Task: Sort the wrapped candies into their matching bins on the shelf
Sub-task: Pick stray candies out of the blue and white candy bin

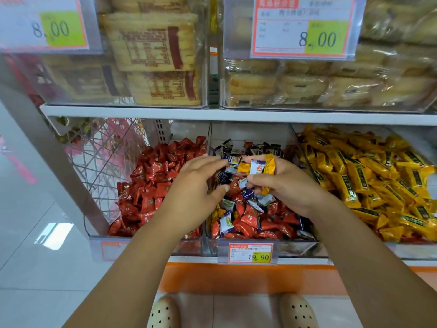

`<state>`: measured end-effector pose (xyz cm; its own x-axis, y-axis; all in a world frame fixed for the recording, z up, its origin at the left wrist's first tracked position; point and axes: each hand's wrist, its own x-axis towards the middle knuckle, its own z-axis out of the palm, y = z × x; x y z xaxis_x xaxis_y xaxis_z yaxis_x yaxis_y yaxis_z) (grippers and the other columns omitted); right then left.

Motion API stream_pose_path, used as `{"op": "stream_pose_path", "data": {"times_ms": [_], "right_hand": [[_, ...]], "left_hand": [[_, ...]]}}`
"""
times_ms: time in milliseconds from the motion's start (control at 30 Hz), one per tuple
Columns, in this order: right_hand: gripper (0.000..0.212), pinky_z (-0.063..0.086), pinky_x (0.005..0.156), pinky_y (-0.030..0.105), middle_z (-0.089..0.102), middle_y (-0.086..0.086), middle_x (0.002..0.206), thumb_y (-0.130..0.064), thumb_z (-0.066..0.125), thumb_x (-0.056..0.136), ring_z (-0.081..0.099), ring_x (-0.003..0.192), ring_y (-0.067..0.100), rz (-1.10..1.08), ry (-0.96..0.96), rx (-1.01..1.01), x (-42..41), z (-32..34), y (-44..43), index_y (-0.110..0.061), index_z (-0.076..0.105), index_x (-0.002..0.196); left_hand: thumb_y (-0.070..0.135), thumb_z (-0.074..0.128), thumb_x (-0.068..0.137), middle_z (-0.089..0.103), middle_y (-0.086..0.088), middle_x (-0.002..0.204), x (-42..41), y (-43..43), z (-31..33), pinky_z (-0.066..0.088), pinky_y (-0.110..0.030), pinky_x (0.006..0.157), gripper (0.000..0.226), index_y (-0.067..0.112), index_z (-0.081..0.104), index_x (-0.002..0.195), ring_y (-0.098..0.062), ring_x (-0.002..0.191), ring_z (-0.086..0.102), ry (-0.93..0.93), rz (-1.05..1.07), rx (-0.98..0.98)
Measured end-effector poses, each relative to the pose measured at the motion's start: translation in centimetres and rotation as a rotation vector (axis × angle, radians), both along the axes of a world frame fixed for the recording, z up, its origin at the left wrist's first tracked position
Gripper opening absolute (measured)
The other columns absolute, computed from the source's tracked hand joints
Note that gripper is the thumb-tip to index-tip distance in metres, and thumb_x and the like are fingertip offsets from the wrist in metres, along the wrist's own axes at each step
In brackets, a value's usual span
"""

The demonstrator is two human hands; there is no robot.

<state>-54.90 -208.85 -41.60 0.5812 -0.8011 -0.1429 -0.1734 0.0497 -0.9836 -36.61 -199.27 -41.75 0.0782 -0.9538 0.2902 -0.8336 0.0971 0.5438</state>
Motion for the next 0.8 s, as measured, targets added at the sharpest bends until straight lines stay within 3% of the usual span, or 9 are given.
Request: {"op": "stream_pose_path", "data": {"times_ms": [167, 300, 400, 500, 633, 700, 800], "right_hand": [[0.040, 0.048, 0.070, 0.026, 0.069, 0.001, 0.084, -0.002, 0.067, 0.084, 0.064, 0.078, 0.013, 0.041, -0.050, 0.068, -0.1, 0.3, 0.1, -0.014, 0.056, 0.121], [0.045, 0.047, 0.073, 0.027, 0.067, 0.005, 0.099, -0.007, 0.071, 0.082, 0.062, 0.088, 0.016, 0.074, -0.006, 0.070, -0.1, 0.2, 0.1, -0.014, 0.056, 0.124], [0.046, 0.048, 0.073, 0.025, 0.068, 0.000, 0.097, -0.003, 0.070, 0.082, 0.062, 0.085, 0.012, 0.084, -0.008, 0.076, -0.3, 0.3, 0.0, -0.021, 0.057, 0.123], [0.053, 0.049, 0.075, 0.024, 0.068, 0.000, 0.096, 0.002, 0.069, 0.081, 0.062, 0.082, 0.011, 0.067, 0.003, 0.067, -0.7, 0.5, -0.2, -0.026, 0.057, 0.125], [0.051, 0.055, 0.076, 0.029, 0.063, 0.000, 0.109, -0.002, 0.066, 0.086, 0.065, 0.081, 0.012, -0.049, 0.193, -0.104, -1.0, 0.7, -0.2, -0.034, 0.055, 0.124], [0.045, 0.054, 0.070, 0.021, 0.060, -0.009, 0.100, -0.011, 0.065, 0.088, 0.062, 0.075, 0.008, -0.127, 0.293, -0.250, -0.9, 0.9, 0.1, -0.035, 0.053, 0.124], [0.027, 0.044, 0.058, 0.008, 0.062, -0.013, 0.080, -0.016, 0.071, 0.084, 0.056, 0.063, -0.003, -0.116, 0.241, -0.346, -0.3, 1.6, 0.6, -0.027, 0.063, 0.108]], "left_hand": [[0.031, 0.067, 0.087, 0.043, 0.021, 0.128, -1.0, -0.9, 0.2, 0.005, 0.003, 0.098, 0.054, 0.034, 0.047, 0.137, -0.002, 0.134, 0.027, -0.003, -0.026, -0.032], [0.028, 0.070, 0.084, 0.058, 0.010, 0.126, -1.4, -1.7, -0.2, 0.024, -0.017, 0.101, 0.048, 0.035, 0.056, 0.130, -0.009, 0.123, 0.042, -0.003, -0.052, -0.060], [0.025, 0.070, 0.084, 0.064, 0.011, 0.102, -1.5, -2.7, -0.6, 0.032, -0.020, 0.090, 0.033, 0.030, 0.067, 0.117, -0.010, 0.104, 0.049, -0.009, -0.006, -0.107], [0.022, 0.070, 0.084, 0.056, 0.019, 0.082, -1.6, -3.4, -0.7, 0.034, -0.019, 0.079, 0.021, 0.030, 0.073, 0.104, -0.005, 0.090, 0.045, 0.008, 0.046, -0.146], [0.018, 0.065, 0.088, 0.058, 0.019, 0.088, -1.4, -3.5, -0.1, 0.040, -0.024, 0.085, 0.021, 0.030, 0.072, 0.105, -0.011, 0.099, 0.050, 0.067, 0.115, -0.147], [0.018, 0.063, 0.090, 0.062, 0.012, 0.100, -1.0, -3.2, 0.3, 0.038, -0.023, 0.090, 0.025, 0.030, 0.069, 0.111, -0.013, 0.107, 0.050, 0.084, 0.133, -0.119], [0.019, 0.063, 0.090, 0.061, 0.007, 0.113, 0.0, -2.3, 0.6, 0.033, -0.021, 0.095, 0.027, 0.030, 0.067, 0.115, -0.014, 0.113, 0.049, 0.084, 0.119, -0.079]]}}
